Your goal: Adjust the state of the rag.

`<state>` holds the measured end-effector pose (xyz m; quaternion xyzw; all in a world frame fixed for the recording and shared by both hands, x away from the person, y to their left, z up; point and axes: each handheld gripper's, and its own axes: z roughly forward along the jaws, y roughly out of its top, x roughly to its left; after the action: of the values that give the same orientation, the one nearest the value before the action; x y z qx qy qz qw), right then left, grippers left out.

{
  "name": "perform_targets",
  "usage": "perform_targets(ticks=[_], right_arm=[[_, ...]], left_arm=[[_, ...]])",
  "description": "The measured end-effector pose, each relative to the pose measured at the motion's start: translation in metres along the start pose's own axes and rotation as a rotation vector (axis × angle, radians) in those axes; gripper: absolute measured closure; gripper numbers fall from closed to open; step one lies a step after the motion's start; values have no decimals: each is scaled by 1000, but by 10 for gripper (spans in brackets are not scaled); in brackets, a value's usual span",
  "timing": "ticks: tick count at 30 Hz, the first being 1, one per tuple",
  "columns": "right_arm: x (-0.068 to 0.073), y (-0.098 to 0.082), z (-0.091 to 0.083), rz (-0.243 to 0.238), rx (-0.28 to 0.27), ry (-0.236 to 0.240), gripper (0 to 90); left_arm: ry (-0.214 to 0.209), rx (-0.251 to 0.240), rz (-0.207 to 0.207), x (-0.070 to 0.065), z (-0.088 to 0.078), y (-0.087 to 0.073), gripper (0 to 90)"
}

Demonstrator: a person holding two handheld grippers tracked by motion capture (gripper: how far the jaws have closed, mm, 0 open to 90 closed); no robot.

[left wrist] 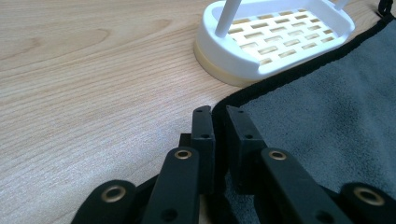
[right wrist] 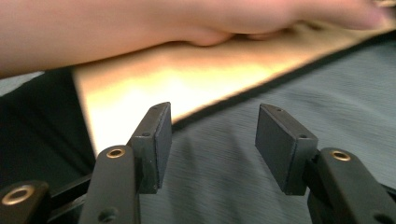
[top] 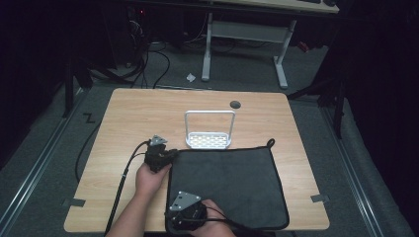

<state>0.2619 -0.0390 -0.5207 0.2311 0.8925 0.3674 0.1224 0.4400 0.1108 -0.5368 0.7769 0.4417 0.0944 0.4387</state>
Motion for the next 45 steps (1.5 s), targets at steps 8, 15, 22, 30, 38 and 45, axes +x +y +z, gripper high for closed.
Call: perform_targets(ticks=[8, 15, 22, 30, 38, 45], right_arm=[[9, -1, 10, -26, 28, 7, 619], [2, -3, 1, -34, 20, -31, 828], [3, 9, -11, -51, -49, -57, 839], [12, 32, 3, -73, -103, -32, 838], [41, 70, 24, -142, -149, 34, 836], [69, 98, 36, -207, -182, 84, 836]], left_arm=[[-3, 4, -5, 1, 0, 0, 822], [-10, -1, -12, 1, 0, 0, 824], [-68, -50, -72, 9, -9, 0, 853], [-73, -144, -245, 41, -37, -10, 855], [25, -154, -267, 73, -94, -27, 856], [80, -176, -288, 93, -137, -36, 856]])
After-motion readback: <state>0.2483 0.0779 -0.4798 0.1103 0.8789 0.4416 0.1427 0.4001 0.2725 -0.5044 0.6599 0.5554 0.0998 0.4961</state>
